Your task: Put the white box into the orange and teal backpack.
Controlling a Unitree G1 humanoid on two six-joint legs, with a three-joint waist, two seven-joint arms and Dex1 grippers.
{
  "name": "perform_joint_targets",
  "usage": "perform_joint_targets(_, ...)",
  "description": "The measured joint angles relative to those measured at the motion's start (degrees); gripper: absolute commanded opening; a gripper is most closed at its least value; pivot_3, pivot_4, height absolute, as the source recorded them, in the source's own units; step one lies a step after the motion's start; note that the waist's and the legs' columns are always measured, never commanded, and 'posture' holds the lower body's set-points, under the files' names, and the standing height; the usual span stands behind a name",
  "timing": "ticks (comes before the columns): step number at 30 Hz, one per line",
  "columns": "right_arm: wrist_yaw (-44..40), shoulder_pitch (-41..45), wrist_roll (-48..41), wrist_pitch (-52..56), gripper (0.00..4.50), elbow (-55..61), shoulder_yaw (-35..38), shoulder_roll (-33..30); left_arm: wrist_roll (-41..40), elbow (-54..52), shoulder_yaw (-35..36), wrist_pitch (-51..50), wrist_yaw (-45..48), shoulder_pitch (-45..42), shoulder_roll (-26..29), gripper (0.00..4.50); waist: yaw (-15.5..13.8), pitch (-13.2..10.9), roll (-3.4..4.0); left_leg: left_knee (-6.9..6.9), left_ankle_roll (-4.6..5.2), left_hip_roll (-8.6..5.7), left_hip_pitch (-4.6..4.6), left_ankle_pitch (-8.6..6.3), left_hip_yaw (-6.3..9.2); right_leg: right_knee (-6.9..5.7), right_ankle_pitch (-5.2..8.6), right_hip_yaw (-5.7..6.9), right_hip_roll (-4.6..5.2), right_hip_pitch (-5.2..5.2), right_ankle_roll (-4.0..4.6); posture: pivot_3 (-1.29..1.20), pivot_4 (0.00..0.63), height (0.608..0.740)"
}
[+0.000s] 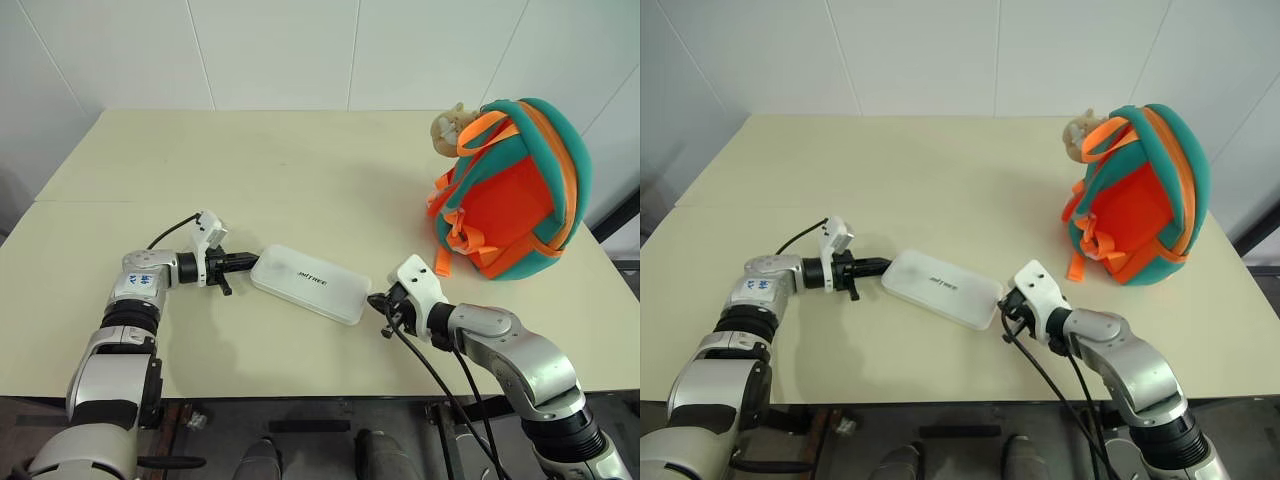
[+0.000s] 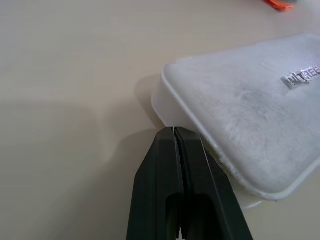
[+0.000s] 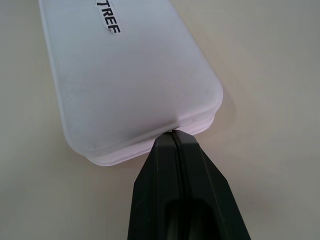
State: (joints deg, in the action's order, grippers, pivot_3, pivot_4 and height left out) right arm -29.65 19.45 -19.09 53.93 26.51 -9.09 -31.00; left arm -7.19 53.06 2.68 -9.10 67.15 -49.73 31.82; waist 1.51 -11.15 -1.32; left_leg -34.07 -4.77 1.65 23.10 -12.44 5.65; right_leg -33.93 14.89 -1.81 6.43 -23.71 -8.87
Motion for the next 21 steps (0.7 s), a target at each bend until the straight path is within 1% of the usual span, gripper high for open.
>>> perform_joint_targets(16, -3.59, 1.37, 0.51, -0.31, 0.00, -2.10, 0.22, -3.69, -0.27, -20.43, -3.03, -11.54, 4.81, 8.96, 3.61, 0.04, -0.01, 0.00, 0.00, 0.00, 0.00, 0.00, -0.01, 0.00, 0.00, 0.00, 0.02, -0.01, 0.01, 0.00, 0.04, 0.00, 0.150, 0.740)
perform_joint_targets(21, -5.93, 1.48, 0.91, -1.37, 0.00, -2.37, 0.03, -4.97, -0.38, -26.66, -3.92, -15.62, 5.59, 11.50, 5.22, 0.04, 0.06, 0.00, 0.00, 0.00, 0.01, 0.00, -0.01, -0.01, 0.00, 0.02, 0.07, -0.02, 0.01, 0.00, 0.13, 0.00, 0.150, 0.740)
